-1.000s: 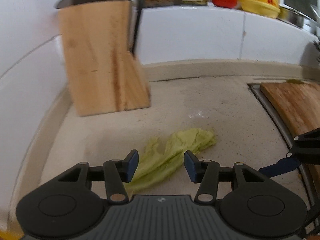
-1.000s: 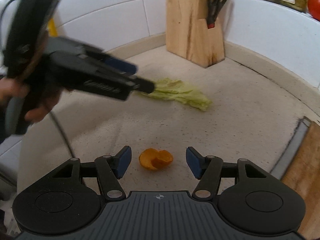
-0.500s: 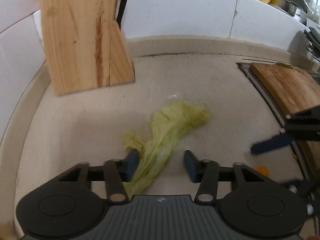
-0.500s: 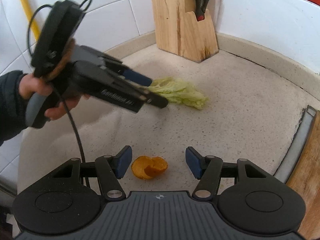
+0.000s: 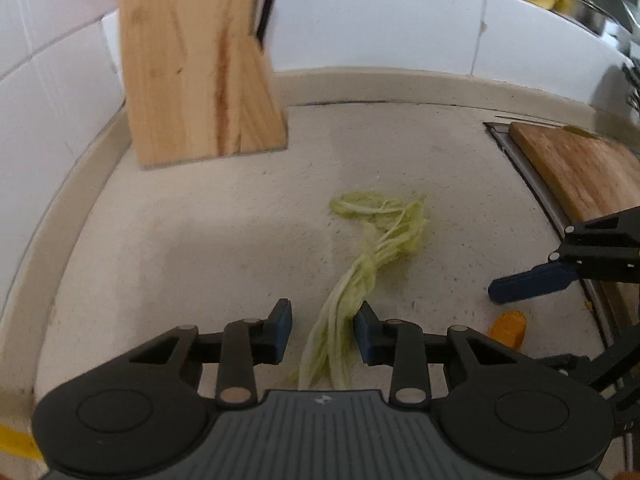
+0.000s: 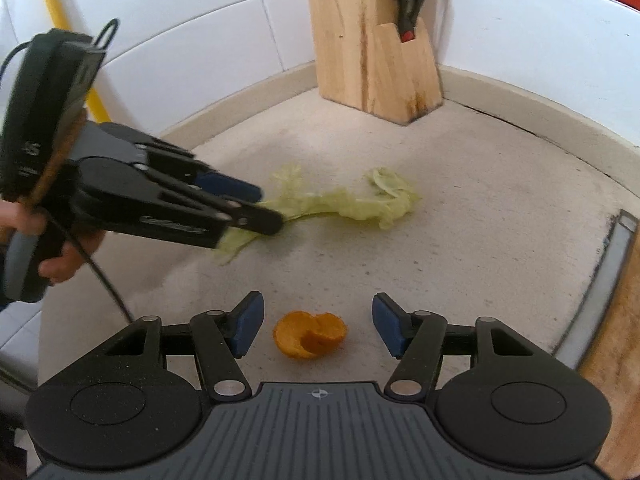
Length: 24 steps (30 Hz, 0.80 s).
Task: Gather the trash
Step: 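Grasp the pale cabbage leaf with the left tool while right tool grasps an orange peel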
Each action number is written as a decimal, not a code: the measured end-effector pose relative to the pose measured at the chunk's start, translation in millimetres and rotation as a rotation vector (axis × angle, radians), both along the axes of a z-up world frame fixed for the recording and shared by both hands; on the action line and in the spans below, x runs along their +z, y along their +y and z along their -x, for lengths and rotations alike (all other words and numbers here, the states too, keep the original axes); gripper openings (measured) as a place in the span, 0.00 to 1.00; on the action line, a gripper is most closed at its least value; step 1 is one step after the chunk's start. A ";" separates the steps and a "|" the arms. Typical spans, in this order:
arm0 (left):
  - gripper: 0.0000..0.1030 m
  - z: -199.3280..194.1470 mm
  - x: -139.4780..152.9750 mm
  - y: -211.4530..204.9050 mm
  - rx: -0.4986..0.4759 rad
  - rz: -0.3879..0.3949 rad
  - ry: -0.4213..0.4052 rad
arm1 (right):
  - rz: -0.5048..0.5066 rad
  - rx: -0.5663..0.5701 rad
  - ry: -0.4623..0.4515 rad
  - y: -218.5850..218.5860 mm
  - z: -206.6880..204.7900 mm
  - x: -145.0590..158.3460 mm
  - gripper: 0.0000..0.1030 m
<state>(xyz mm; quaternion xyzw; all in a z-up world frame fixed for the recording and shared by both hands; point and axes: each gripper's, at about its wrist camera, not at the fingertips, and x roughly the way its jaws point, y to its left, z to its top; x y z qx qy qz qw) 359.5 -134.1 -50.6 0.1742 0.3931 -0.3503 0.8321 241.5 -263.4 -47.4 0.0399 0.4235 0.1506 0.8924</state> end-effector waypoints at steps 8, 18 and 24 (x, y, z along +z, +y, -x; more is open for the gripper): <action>0.13 -9.4 1.4 -13.1 0.015 0.012 0.061 | 0.058 -0.005 -0.020 5.2 10.2 -2.2 0.42; 0.03 33.2 4.2 -6.5 -0.017 0.008 0.140 | -0.009 -0.059 0.026 -8.3 25.2 4.6 0.24; 0.19 45.4 4.6 -21.8 -0.028 -0.061 0.034 | -0.037 -0.094 0.025 -20.6 35.1 9.2 0.23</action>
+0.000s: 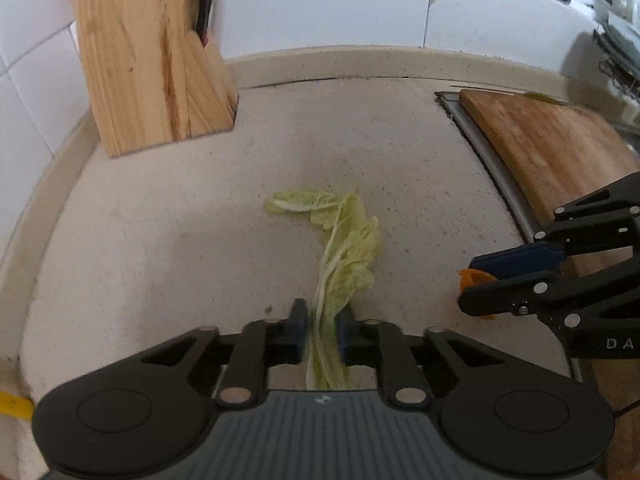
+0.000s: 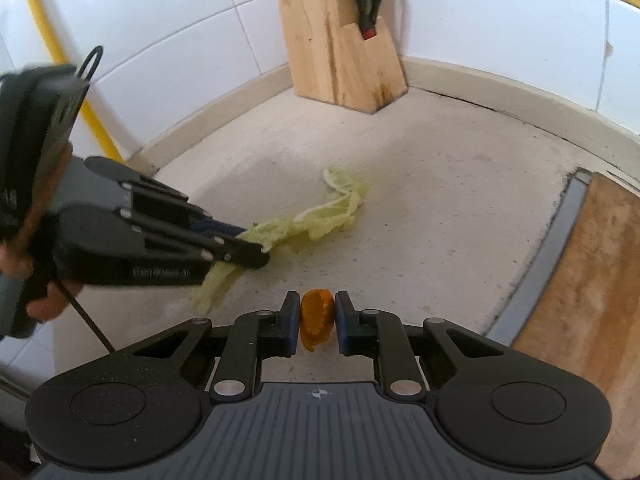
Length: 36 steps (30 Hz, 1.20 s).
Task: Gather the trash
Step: 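Grasp the pale cabbage leaf with the left tool while right tool grasps an orange peel, then lift the cabbage leaf with the left tool while right tool lifts the orange peel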
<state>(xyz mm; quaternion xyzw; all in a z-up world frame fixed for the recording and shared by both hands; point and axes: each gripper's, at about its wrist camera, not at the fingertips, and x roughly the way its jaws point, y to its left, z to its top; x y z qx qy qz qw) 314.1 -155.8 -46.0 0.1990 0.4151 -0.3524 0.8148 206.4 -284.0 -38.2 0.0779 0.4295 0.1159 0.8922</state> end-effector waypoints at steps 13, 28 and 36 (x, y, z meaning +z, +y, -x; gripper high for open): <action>0.56 -5.4 -5.7 -18.6 0.025 -0.030 -0.125 | -0.013 -0.001 0.006 -9.6 -6.7 -10.8 0.30; 0.03 7.6 -2.0 -15.8 0.062 -0.048 -0.091 | -0.057 0.016 0.013 -10.3 4.7 -5.8 0.22; 0.03 24.4 2.3 3.2 0.108 -0.049 -0.098 | -0.084 -0.040 -0.008 -16.9 4.0 -4.6 0.22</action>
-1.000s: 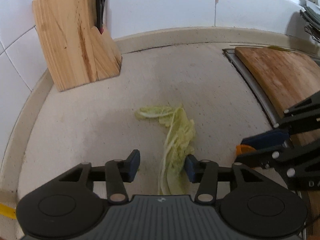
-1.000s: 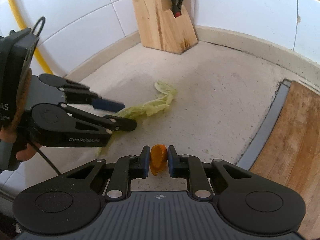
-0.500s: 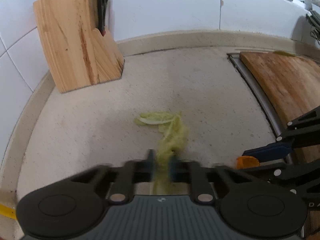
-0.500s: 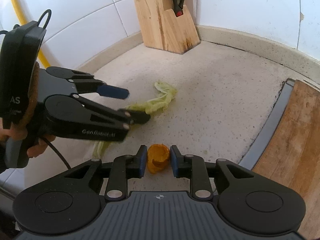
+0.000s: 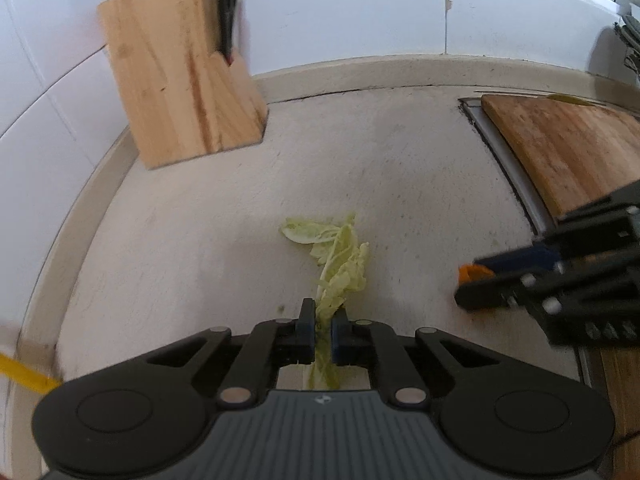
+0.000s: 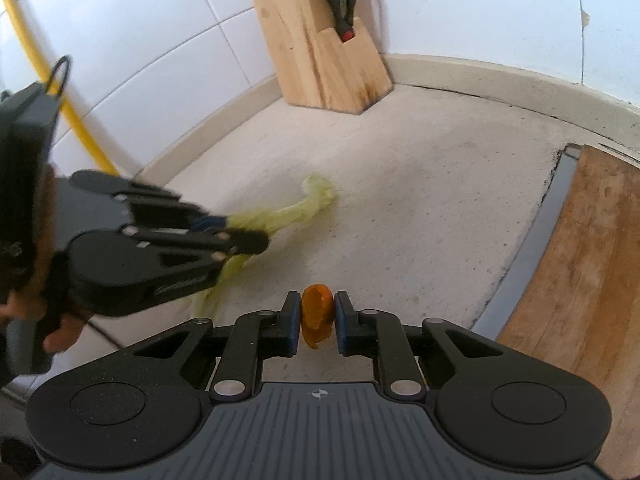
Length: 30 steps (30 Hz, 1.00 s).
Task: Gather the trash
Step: 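Lift the cabbage leaf with the left tool while right tool lifts the orange peel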
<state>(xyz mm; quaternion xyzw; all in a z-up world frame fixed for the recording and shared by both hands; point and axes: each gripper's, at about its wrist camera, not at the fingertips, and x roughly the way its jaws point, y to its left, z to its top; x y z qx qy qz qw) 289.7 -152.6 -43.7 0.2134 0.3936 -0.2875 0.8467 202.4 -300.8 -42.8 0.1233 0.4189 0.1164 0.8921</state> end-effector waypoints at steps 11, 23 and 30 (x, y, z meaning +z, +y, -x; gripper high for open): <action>0.42 13.9 -1.6 21.0 0.026 0.033 -0.012 | 0.073 0.040 -0.035 5.9 -5.1 -8.1 0.50; 0.06 3.5 -7.1 12.2 0.036 -0.001 -0.041 | 0.129 0.072 -0.053 10.2 -5.0 -6.9 0.30; 0.03 19.6 5.8 23.6 0.059 0.024 -0.055 | 0.111 0.044 -0.036 15.7 4.6 -2.0 0.22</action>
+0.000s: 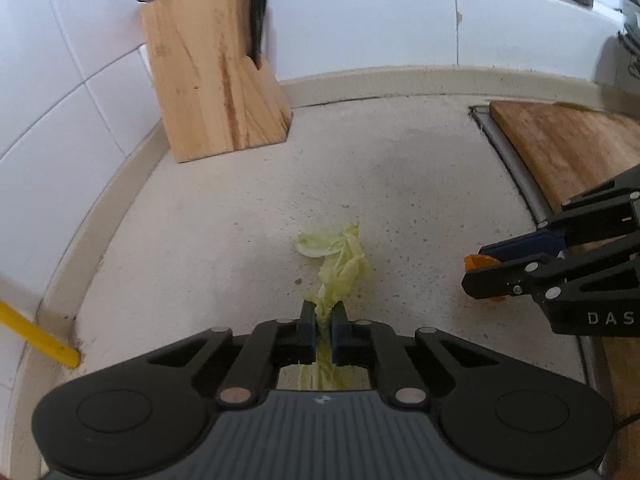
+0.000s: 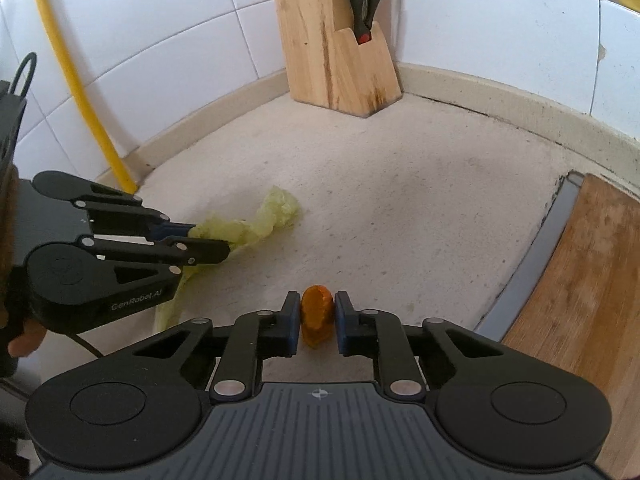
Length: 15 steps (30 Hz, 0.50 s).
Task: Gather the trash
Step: 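Lift the cabbage leaf with the left tool while right tool lifts the orange peel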
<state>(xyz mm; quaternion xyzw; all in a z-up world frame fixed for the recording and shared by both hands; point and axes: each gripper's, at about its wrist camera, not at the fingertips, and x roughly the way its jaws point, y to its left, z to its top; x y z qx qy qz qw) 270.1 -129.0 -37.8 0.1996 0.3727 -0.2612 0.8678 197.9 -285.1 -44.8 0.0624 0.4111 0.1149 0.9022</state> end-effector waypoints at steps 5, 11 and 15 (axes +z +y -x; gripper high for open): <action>0.03 10.9 8.7 9.7 0.014 0.009 -0.014 | -0.007 -0.003 -0.013 9.6 5.5 7.4 0.21; 0.03 18.4 14.2 18.6 0.034 0.011 -0.023 | -0.019 0.003 -0.023 18.5 9.9 10.4 0.21; 0.03 24.0 19.3 22.4 0.043 0.011 -0.036 | -0.021 0.013 -0.033 22.3 11.8 13.2 0.21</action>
